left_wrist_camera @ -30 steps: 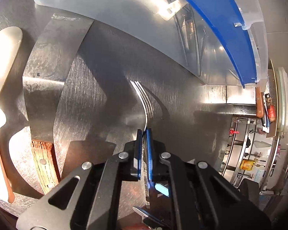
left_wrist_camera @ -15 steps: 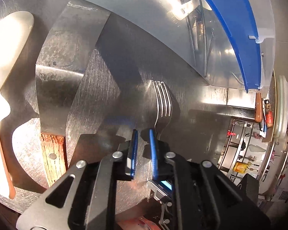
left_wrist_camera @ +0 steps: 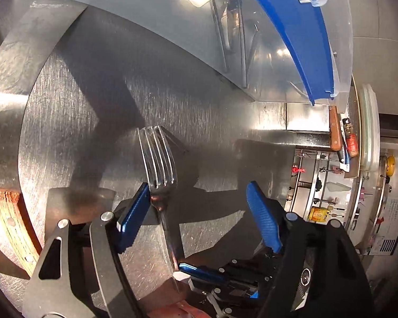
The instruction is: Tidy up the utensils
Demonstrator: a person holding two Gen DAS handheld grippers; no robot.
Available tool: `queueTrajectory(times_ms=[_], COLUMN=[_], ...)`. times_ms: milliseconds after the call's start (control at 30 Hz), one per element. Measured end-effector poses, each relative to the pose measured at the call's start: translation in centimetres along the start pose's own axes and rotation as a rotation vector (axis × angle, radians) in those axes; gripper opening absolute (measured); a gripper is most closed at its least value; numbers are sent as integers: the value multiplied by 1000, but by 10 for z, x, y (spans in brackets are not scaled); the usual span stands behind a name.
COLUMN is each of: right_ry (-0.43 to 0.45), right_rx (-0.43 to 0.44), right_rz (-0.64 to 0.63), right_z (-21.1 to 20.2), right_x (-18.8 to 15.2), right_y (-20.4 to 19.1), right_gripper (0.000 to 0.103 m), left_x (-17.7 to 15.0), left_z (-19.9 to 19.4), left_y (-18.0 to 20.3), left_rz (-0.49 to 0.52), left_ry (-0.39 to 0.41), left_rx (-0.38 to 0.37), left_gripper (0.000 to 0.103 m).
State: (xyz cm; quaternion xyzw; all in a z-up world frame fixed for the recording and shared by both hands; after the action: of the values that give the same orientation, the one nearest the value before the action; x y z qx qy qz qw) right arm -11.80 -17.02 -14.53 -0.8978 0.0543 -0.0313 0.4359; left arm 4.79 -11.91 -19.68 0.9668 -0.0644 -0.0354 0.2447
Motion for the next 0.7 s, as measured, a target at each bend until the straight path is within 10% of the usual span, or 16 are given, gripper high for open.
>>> queueTrajectory(times_ms=[67, 267, 400, 500, 700], right_ry=[-1, -17, -4, 95, 111], right_rx=[10, 9, -2, -42, -101], right_rz=[2, -25, -49, -84, -199], right_z=[3, -5, -10, -40, -44], right_x=[-1, -7, -19, 9, 49], right_y=[1, 6, 1, -6, -8], right_gripper=[6, 6, 12, 47, 47], left_x=[1, -1, -3, -4, -3], left_z=[2, 13, 12, 12, 12], left_y=[3, 9, 13, 13, 6], left_rz=[10, 62, 72, 80, 61], left_ry=[6, -5, 3, 0, -17], left_rx=[-10, 88, 112, 115, 88], left_gripper=[70, 17, 17, 16, 14])
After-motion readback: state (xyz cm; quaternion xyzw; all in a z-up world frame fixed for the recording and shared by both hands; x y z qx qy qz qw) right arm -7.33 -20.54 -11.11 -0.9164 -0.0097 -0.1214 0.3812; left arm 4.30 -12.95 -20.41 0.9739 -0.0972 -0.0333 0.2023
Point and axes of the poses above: each gripper's, at about its wrist camera, not at the fingertips, and z roughly the way its jaws point, y to its right, x to its top, the point moved 2 cm from there along z, roughly the way its jaws point, and after that the axes turned 15 degrees about x, right-handed, at the moved point
